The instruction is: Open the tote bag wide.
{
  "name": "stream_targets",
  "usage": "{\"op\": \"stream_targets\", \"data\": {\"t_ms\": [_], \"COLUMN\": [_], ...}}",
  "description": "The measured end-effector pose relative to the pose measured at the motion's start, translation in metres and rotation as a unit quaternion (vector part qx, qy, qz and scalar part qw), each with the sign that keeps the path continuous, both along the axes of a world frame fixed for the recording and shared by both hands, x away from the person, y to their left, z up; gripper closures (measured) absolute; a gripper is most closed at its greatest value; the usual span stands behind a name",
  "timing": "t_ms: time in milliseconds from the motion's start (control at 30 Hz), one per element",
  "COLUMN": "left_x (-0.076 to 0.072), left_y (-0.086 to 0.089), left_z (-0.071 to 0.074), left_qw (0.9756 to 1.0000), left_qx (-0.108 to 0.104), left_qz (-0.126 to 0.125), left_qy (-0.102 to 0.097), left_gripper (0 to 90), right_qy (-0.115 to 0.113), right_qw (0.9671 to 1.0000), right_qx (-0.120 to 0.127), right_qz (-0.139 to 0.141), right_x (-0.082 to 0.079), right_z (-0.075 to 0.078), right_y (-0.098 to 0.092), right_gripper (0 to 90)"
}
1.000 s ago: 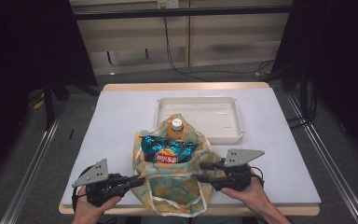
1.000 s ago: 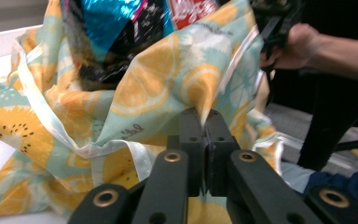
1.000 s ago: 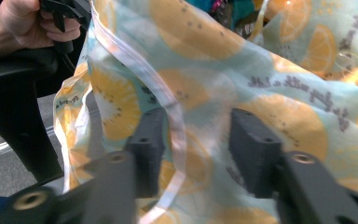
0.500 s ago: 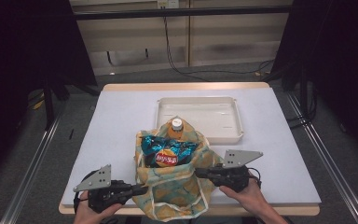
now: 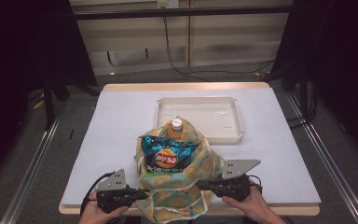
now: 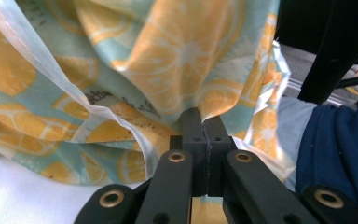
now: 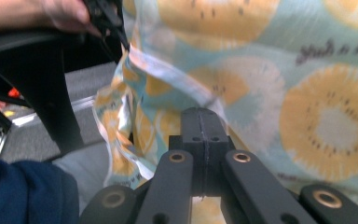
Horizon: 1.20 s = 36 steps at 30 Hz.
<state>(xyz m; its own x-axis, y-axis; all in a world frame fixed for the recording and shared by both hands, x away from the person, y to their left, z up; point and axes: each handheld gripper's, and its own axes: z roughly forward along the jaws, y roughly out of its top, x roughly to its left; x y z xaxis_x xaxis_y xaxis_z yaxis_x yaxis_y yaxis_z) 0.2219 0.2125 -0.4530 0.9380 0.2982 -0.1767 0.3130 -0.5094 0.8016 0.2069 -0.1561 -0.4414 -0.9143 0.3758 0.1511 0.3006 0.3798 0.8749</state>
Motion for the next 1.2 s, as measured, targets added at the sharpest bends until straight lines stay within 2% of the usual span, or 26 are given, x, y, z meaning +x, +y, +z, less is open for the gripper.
{"op": "stream_targets", "data": {"t_ms": [200,233,267,333,367,433,467,500,567,667,733,833,1000,1067,1200], "left_x": [0.010,0.012,0.014,0.015,0.016,0.018,0.018,0.018,0.016,0.008,0.005,0.004,0.001,0.000,0.000], "left_y": [0.001,0.000,-0.001,-0.005,-0.006,-0.004,-0.003,0.000,0.004,0.011,0.013,0.018,0.020,0.021,0.021], "left_z": [-0.006,-0.009,-0.011,-0.015,-0.016,-0.018,-0.018,-0.016,-0.011,-0.001,0.005,0.021,0.038,0.046,0.058], "left_qw": [0.9999,0.9998,0.9996,0.9988,0.9985,0.9984,0.9986,0.9985,0.9992,0.9995,0.9988,0.9964,0.9928,0.9901,0.9871], "left_qx": [0.015,0.013,0.023,0.048,0.052,0.049,0.043,0.045,0.020,-0.018,-0.043,-0.078,-0.107,-0.127,-0.140], "left_qz": [0.007,0.011,0.008,0.006,0.005,0.013,0.016,0.019,0.023,0.023,0.022,0.026,0.028,0.029,0.031], "left_qy": [0.004,0.012,0.013,0.013,0.015,0.026,0.027,0.023,0.026,0.008,0.003,-0.020,-0.046,-0.052,-0.071], "left_gripper": [90.0,90.0,90.0,90.0,90.0,90.0,89.0,86.9,82.9,74.2,72.8,71.4,67.7,66.5,64.1], "right_qy": [0.025,0.027,0.027,0.028,0.028,0.029,0.026,0.024,0.015,0.002,-0.007,-0.020,-0.046,-0.050,-0.058], "right_qw": [0.9994,0.9990,0.9987,0.9986,0.9986,0.9988,0.9992,0.9995,0.9999,0.9997,0.9995,0.9988,0.9966,0.9958,0.9950], "right_qx": [-0.024,-0.037,-0.044,-0.044,-0.045,-0.040,-0.032,-0.020,-0.004,0.022,0.031,0.045,0.069,0.076,0.080], "right_qz": [-0.004,-0.003,-0.001,-0.003,-0.004,-0.002,-0.004,-0.001,0.005,0.001,-0.001,-0.006,-0.006,-0.010,-0.014], "right_x": [0.003,0.004,0.005,0.008,0.009,0.007,0.006,0.005,0.001,-0.004,-0.004,0.001,0.008,0.011,0.015], "right_z": [-0.017,-0.022,-0.025,-0.026,-0.027,-0.026,-0.022,-0.018,-0.011,0.004,0.011,0.023,0.043,0.047,0.055], "right_y": [0.003,0.006,0.007,0.007,0.007,0.004,0.003,0.001,-0.002,-0.006,-0.006,-0.007,-0.010,-0.011,-0.010], "right_gripper": [90.0,90.0,90.0,90.0,90.0,90.0,90.0,89.6,82.3,73.4,71.7,70.4,65.7,62.1,54.8]}}
